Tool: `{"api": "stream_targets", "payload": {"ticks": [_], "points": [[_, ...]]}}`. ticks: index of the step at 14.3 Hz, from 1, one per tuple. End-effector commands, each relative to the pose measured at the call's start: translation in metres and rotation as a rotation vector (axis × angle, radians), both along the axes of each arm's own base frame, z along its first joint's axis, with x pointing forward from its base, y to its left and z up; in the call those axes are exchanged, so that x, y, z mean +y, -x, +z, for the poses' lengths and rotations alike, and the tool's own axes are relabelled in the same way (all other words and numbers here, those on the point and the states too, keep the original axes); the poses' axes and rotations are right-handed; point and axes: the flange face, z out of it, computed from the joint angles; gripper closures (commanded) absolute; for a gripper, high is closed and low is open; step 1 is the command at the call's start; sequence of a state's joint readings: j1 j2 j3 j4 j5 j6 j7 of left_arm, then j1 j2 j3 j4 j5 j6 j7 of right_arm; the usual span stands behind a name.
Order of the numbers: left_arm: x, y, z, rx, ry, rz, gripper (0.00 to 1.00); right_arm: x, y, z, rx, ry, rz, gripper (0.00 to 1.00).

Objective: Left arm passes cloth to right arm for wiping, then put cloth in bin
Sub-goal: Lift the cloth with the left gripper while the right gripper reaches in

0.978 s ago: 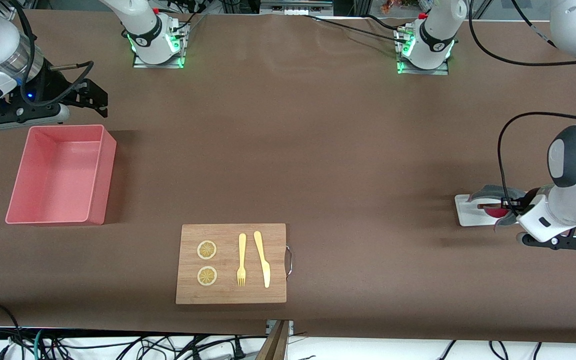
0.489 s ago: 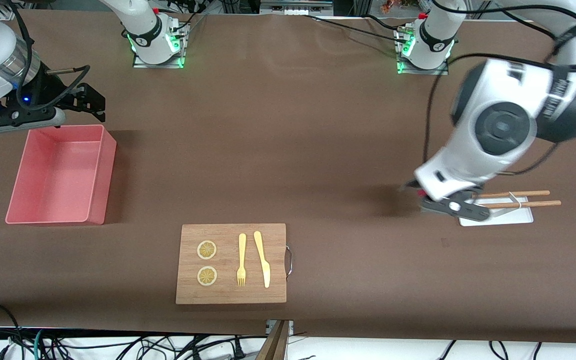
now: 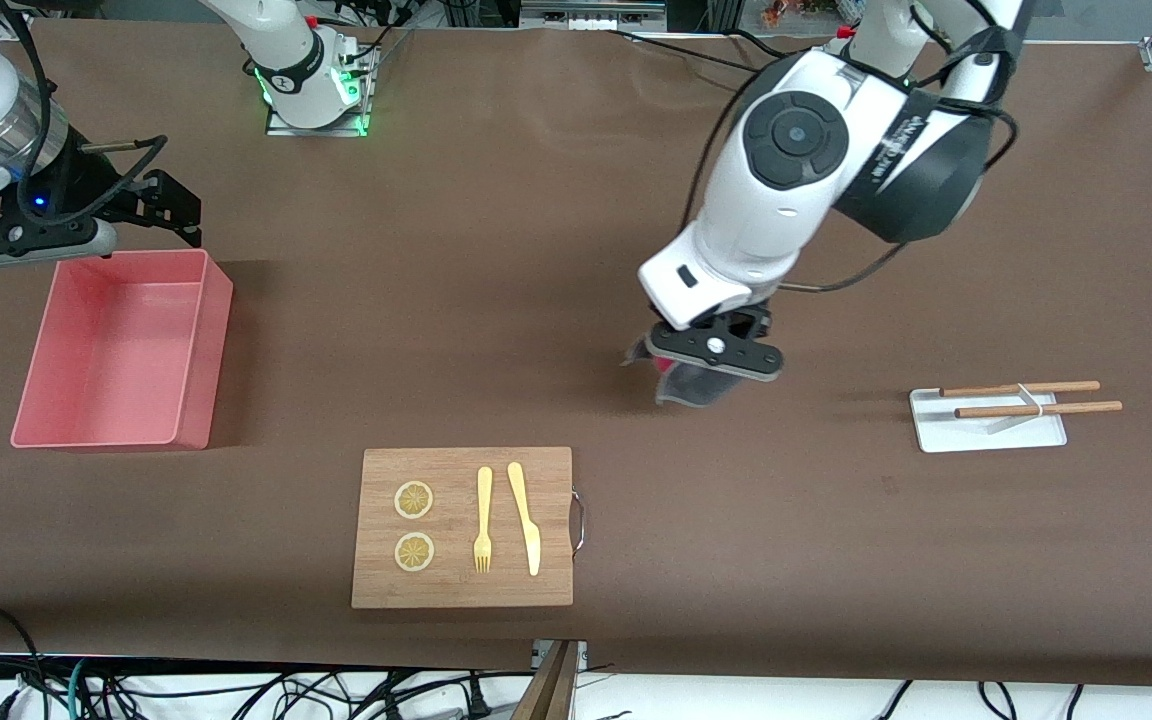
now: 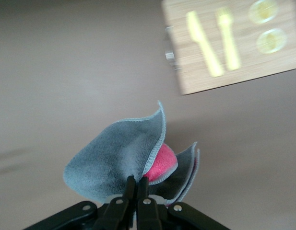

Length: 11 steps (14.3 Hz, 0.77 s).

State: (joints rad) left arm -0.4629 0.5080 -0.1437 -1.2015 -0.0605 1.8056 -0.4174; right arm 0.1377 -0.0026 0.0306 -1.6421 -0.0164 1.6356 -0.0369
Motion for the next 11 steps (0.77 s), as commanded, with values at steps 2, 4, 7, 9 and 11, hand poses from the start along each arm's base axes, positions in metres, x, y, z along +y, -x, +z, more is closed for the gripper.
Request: {"api": "stream_targets", "payload": {"ticks": [2,4,7,9,11], "points": [[-0.03,-0.005,0.007,0.013,0.205,0.116,0.98,0.03,0.005,-0.008,0.062,-0.026,0.355,0.0],[-0.035,-0.008,0.002,0.046,0.254,0.183,0.98,0.055,0.014,-0.015,0.114,-0.173,0.44,0.0],[-0.038,-0.005,0.001,0.059,0.259,0.191,0.98,0.126,0.021,-0.038,0.162,-0.327,0.524,0.0],[-0.038,-0.005,-0.001,0.062,0.257,0.191,0.98,0.173,0.02,-0.053,0.129,-0.39,0.569,0.0],[-0.036,-0.005,0.002,0.059,0.256,0.192,0.98,0.214,0.019,-0.07,0.074,-0.418,0.618,0.0]]}}
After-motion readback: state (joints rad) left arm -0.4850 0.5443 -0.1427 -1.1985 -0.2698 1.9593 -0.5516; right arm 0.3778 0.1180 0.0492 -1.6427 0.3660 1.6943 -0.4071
